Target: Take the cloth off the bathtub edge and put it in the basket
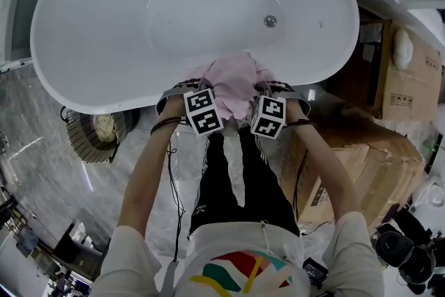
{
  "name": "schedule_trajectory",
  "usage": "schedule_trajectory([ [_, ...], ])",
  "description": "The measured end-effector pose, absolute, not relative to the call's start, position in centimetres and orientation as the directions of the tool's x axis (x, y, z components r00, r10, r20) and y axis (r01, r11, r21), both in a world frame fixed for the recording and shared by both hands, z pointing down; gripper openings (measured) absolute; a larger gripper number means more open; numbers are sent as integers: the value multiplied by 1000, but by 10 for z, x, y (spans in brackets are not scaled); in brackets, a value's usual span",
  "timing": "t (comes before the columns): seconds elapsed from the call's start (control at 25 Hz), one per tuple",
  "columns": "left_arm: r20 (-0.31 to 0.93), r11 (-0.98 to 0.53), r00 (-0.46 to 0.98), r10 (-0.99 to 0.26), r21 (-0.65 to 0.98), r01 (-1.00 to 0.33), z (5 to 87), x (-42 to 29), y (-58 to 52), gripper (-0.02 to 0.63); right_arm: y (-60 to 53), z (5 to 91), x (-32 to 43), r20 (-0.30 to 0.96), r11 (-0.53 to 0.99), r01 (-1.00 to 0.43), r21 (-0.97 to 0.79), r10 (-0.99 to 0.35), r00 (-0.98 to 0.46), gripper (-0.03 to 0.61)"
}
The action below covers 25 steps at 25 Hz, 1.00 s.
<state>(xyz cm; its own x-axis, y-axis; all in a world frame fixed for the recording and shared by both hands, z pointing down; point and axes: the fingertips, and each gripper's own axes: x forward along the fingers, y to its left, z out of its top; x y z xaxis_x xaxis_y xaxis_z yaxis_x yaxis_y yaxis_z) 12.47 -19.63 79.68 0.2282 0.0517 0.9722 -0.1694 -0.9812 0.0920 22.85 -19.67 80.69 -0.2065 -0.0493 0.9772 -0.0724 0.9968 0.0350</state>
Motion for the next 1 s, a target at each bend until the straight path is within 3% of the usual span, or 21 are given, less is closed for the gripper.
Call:
schedule_trajectory([
  [0.64, 955, -951, 296, -14, 79, -298, 749, 131, -197, 67, -202, 770, 234, 966, 974, -202, 100, -144, -214, 55],
  [1.0, 911, -896, 356, -210, -34, -443, 652, 126, -220, 67, -228, 675, 223, 902, 899, -405, 166, -305, -307, 54],
])
